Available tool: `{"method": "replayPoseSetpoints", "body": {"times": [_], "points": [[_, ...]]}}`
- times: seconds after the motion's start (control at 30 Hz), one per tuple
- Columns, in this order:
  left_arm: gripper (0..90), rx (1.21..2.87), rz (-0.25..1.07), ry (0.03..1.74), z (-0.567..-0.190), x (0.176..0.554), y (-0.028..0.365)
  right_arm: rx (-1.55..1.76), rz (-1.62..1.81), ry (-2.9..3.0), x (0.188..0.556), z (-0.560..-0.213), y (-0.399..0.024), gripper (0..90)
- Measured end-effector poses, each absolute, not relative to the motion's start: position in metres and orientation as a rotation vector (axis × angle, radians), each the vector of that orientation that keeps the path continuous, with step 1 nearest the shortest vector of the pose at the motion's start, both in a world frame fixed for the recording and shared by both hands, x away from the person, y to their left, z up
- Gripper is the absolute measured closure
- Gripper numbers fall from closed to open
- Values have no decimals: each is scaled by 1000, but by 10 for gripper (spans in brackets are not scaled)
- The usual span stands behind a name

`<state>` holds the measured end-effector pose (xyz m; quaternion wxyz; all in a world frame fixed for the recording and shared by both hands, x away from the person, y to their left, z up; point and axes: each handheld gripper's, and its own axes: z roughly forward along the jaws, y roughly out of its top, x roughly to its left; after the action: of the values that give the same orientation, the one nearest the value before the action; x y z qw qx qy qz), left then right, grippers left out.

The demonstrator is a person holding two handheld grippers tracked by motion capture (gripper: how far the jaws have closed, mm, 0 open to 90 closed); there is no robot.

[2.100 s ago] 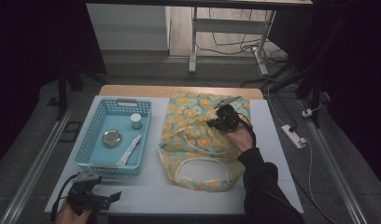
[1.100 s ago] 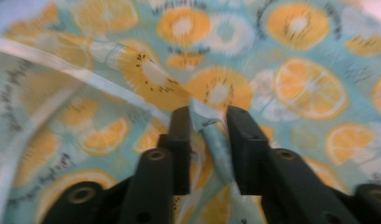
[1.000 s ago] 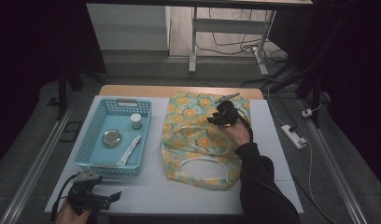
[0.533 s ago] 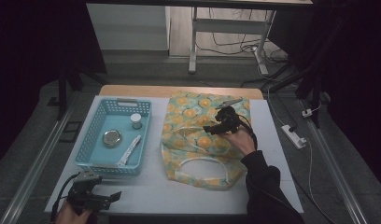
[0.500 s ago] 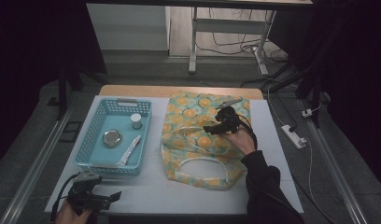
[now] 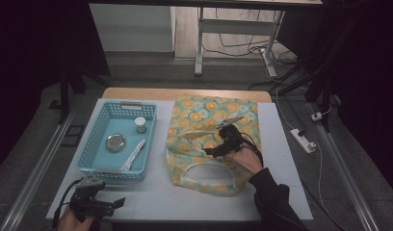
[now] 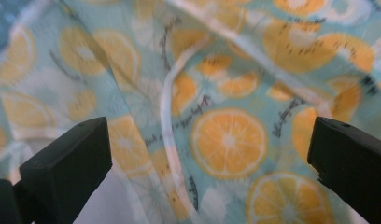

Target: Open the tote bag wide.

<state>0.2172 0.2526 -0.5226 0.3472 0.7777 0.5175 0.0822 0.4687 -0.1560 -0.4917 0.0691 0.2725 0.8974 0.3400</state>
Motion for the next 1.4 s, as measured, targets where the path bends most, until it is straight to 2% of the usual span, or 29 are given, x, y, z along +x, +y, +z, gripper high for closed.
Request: {"method": "replayPoseSetpoints", "body": {"times": [0.47, 0.63, 0.67, 0.77, 0.8, 0.83, 0.87, 1.07, 1.1, 1.13, 1.4], "points": [[8, 2021, 213, 1339, -523, 217, 252, 730, 795, 2727, 464, -525, -153, 1], [8, 2020, 214, 1338, -523, 217, 252, 702, 844, 2742, 463, -525, -155, 86], [9, 2021, 212, 1338, -523, 217, 252, 663, 856, 2758, 461, -523, -155, 178], [9, 2020, 212, 1337, -523, 217, 252, 628, 869, 2773, 458, -519, -155, 374], [9, 2019, 213, 1336, -523, 217, 252, 630, 873, 2773, 457, -518, -156, 425], [9, 2019, 212, 1336, -523, 217, 252, 630, 873, 2773, 457, -518, -156, 425], [9, 2020, 212, 1336, -523, 217, 252, 636, 871, 2772, 456, -517, -156, 505], [9, 2020, 209, 1335, -523, 217, 252, 600, 858, 2801, 452, -514, -153, 793], [9, 2019, 209, 1335, -523, 217, 253, 600, 858, 2801, 452, -514, -153, 793], [9, 2020, 207, 1334, -523, 217, 253, 608, 865, 2808, 452, -514, -154, 873], [10, 2021, 204, 1335, -523, 218, 252, 706, 914, 2831, 458, -514, -158, 900]]}}
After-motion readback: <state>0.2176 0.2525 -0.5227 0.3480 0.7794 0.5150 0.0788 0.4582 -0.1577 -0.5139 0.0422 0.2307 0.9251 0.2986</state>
